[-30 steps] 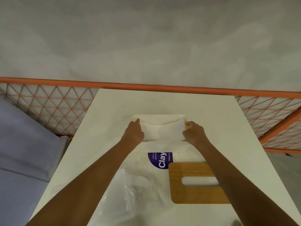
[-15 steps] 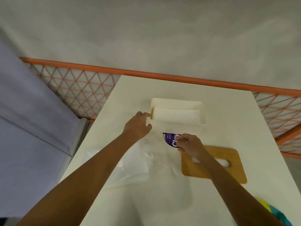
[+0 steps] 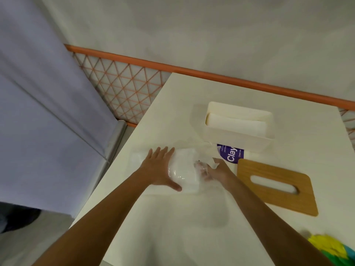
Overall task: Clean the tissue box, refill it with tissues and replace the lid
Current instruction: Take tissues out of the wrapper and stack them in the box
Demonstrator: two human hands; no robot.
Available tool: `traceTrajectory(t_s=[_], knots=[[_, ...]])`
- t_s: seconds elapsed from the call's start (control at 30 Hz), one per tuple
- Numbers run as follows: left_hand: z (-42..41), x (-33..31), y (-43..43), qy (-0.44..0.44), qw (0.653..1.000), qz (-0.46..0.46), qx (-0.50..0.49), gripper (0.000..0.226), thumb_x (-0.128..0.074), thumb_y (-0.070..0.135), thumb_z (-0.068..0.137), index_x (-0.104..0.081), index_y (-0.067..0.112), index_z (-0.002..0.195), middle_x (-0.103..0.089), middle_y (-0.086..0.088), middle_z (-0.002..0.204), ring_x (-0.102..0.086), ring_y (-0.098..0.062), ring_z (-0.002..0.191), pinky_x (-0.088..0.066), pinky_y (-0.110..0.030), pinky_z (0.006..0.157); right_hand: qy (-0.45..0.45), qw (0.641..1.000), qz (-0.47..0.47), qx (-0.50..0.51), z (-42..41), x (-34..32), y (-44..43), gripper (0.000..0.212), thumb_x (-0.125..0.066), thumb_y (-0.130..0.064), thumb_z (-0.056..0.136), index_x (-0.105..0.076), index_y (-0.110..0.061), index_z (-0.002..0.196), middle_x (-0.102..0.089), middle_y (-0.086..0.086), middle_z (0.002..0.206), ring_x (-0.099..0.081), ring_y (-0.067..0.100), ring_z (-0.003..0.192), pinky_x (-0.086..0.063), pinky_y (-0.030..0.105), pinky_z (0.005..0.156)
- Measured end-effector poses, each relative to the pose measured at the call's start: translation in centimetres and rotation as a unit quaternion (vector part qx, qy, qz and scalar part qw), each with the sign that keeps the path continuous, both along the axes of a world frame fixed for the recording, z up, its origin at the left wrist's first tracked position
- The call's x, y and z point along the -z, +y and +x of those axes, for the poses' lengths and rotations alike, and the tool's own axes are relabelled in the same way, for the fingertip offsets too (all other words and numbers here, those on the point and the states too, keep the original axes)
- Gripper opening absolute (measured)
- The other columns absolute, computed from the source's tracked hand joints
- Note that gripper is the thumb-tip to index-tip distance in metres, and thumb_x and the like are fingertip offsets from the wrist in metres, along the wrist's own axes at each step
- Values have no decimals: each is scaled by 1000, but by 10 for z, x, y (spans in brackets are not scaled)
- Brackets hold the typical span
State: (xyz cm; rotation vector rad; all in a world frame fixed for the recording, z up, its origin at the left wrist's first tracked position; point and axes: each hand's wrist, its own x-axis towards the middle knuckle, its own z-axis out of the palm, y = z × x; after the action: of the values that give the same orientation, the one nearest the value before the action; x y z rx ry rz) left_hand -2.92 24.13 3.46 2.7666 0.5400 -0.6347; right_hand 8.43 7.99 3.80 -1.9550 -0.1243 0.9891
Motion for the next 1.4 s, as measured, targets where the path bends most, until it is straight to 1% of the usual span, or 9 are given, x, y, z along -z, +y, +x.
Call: traceTrajectory(t_s=[0.1, 0.23, 0.4, 0.57, 0.67, 0.9, 1.1, 1.27, 1.4], knots=[[-4, 11, -3, -21, 1000, 18, 4, 127, -68, 71, 60, 7, 19, 149, 2, -5, 159, 4, -28, 147, 2, -44, 118, -104, 992, -48, -61, -6, 1, 8, 40, -63, -7, 85, -54, 3, 123, -64, 22, 111, -54, 16, 59, -45, 19, 52], [-4, 14, -6, -40, 999, 21, 2, 122, -68, 68, 63, 2, 18, 150, -2, -5, 159, 1, -28, 147, 0, -45, 119, -218, 966, -83, -111, -14, 9, 11, 48, -69, -14, 81, -53, -6, 125, -59, 11, 123, -57, 25, 110, -43, 23, 83], [-4, 11, -7, -42, 999, 26, 10, 119, -67, 68, 65, 0, 18, 149, -4, -4, 159, -1, -28, 147, -2, -46, 120, -222, 970, -65, -74, -22, 16, 16, 42, -70, -15, 80, -57, -4, 118, -59, 13, 114, -52, 17, 90, -35, 18, 74], [-5, 11, -6, -46, 999, 22, 11, 119, -66, 68, 66, 2, 18, 150, -2, -4, 159, 0, -27, 147, -2, -45, 120, -197, 975, -58, -87, -13, 24, 15, 28, -65, -10, 83, -62, -2, 110, -63, 14, 113, -58, 26, 101, -36, 19, 73], [-6, 11, -3, -58, 998, 12, 5, 120, -66, 69, 65, 3, 20, 150, -2, -3, 159, -1, -24, 147, -3, -43, 120, -200, 976, -20, -80, -6, 20, 13, 19, -64, -9, 83, -64, -2, 101, -62, 10, 99, -52, 18, 86, -35, 14, 59], [-9, 12, 2, -79, 997, -2, -2, 119, -67, 69, 64, -1, 20, 150, -8, 0, 158, -7, -20, 146, -3, -38, 119, -24, 999, 13, 22, 20, 27, -2, 8, -60, -13, 87, -60, -19, 82, -59, 3, 82, -56, 27, 88, -48, 35, 80], [-9, 14, 2, -74, 997, -4, -2, 118, -68, 68, 64, -3, 21, 150, -10, 2, 157, -7, -19, 146, -3, -38, 119, 62, 996, 42, 50, 15, 33, -10, 10, -54, -8, 92, -56, -12, 101, -55, 5, 81, -52, 19, 72, -43, 23, 58], [-9, 14, 3, -72, 997, -1, 1, 117, -67, 68, 64, -3, 21, 150, -10, 2, 157, -8, -19, 146, -4, -38, 119, 108, 988, 89, 66, 22, 24, -6, 21, -58, -2, 88, -60, -5, 109, -63, 7, 87, -60, 20, 77, -49, 28, 66], [-9, 14, 4, -78, 997, -7, -4, 117, -69, 67, 63, -6, 21, 149, -13, 2, 156, -12, -18, 144, -8, -36, 119, 133, 971, 115, 163, 31, 23, -6, 10, -55, -7, 88, -64, -10, 85, -64, 9, 87, -59, 24, 80, -47, 33, 73]])
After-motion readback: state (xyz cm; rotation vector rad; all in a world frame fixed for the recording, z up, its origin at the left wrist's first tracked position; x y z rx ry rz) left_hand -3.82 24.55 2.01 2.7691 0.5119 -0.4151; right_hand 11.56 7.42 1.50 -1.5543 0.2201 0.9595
